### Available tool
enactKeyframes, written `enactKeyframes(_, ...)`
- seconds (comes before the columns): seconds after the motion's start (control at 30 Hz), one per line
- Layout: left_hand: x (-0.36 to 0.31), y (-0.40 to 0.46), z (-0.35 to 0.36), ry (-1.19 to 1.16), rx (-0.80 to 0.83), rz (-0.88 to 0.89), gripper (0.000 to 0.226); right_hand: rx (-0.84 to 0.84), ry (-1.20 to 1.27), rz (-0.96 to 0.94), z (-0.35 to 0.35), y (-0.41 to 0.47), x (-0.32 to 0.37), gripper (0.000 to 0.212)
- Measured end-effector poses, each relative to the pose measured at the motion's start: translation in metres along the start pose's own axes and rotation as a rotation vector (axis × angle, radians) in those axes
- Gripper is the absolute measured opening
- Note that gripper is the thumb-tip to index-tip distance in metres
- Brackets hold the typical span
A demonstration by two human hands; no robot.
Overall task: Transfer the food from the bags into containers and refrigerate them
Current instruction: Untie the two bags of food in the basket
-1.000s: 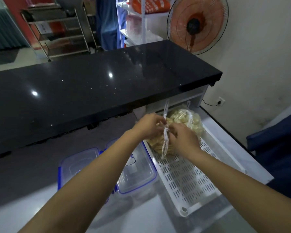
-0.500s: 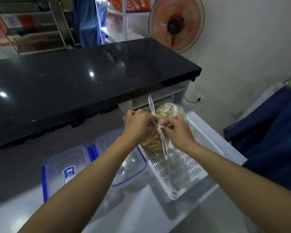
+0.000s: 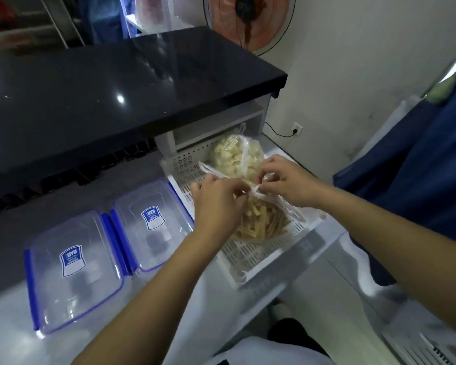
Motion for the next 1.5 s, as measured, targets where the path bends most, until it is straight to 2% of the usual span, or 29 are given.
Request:
enactKeyframes(0.17, -0.028, -0.029, 0.014, -0.064, -0.054, -0.109, 0.014, 0.231, -0.037, -0.104, -0.014, -0.006, -0.015, 0.005)
enactKeyframes(0.3, -0.053, -0.049, 0.022, -0.135, -0.145, -0.211, 0.015, 0.375, 0.047, -0.207, -0.024, -0.004, -0.024, 0.008)
enactKeyframes(0.47, -0.072, -0.066, 0.032, -0.093, -0.243, -0.34, 0.021, 0.513, 0.079, -0.343, -0.02, -0.005, -0.039, 0.006)
enactKeyframes(0.63, -0.065, -0.083, 0.04, -0.075, -0.206, -0.475, 0.042, 0.602, 0.123, -0.399, -0.014, -0.011, -0.057, 0.013)
enactKeyframes(0.73, -0.062, -0.09, 0.034, -0.025, -0.142, -0.523, 0.055, 0.639, 0.187, -0.378, -0.018, -0.012, -0.057, 0.028)
enactKeyframes(0.87, -0.057, -0.092, 0.024, 0.084, -0.045, -0.49, 0.048, 0.596, 0.134, -0.446, -0.019, -0.015, -0.054, 0.035)
enactKeyframes(1.03, -0.056, -0.082, 0.028, 0.073, 0.027, -0.452, 0.036, 0.45, 0.15, -0.515, -0.027, -0.018, -0.049, 0.033)
enactKeyframes(1.17, -0.066, -0.063, 0.041, 0.063, 0.06, -0.349, 0.034, 0.475, 0.089, -0.554, -0.026, -0.021, -0.047, 0.04)
enactKeyframes(1.27, -0.066, -0.051, 0.047, 0.048, 0.032, -0.348, 0.031, 0.477, -0.039, -0.549, -0.022, -0.022, -0.048, 0.033)
enactKeyframes(1.4, -0.063, -0.042, 0.054, 0.051, -0.003, -0.386, 0.024, 0.466, -0.033, -0.494, -0.019, -0.02, -0.047, 0.033)
enactKeyframes(1.5, -0.062, -0.036, 0.055, 0.084, 0.01, -0.385, 0.02, 0.431, -0.062, -0.471, -0.014, -0.015, -0.049, 0.023)
Point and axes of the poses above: each hand's wrist, its own y-axis towards the middle knuckle, its own z-axis out of the palm, x = y × z, the point moved 10 cm from there along y, towards the middle knuckle, and after that the axes turned 13 degrees about y, right-handed, at the moved point
